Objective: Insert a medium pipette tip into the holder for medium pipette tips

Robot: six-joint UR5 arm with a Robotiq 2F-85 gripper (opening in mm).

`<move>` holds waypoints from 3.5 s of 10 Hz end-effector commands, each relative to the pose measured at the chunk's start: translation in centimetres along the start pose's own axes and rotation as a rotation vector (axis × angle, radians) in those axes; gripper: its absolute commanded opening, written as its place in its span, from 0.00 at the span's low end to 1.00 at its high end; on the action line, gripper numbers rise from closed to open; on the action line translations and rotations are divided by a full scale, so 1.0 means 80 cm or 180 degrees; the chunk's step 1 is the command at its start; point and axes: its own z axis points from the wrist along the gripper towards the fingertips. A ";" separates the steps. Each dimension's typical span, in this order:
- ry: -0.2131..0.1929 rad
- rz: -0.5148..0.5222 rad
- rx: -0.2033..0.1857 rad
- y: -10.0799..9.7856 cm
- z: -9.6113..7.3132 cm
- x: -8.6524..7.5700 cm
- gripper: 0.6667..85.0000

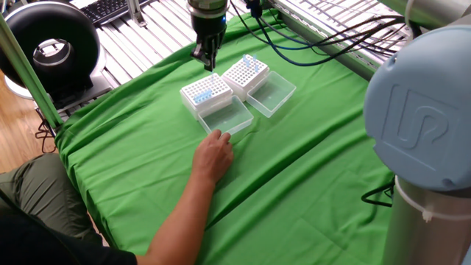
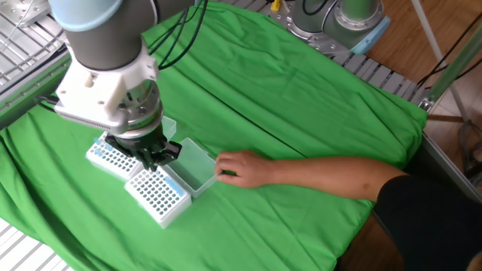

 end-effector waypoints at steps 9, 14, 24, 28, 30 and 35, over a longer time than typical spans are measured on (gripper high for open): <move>-0.0098 0.0073 -0.0034 0.013 0.019 0.001 0.10; -0.0130 0.0068 -0.0021 0.013 0.026 0.003 0.10; -0.0064 -0.0437 0.0072 -0.038 0.049 0.029 0.34; -0.0169 -0.0620 0.0088 -0.089 0.060 0.049 0.34; -0.0139 -0.0686 0.0102 -0.111 0.057 0.066 0.34; -0.0065 -0.0777 0.0192 -0.149 0.064 0.103 0.34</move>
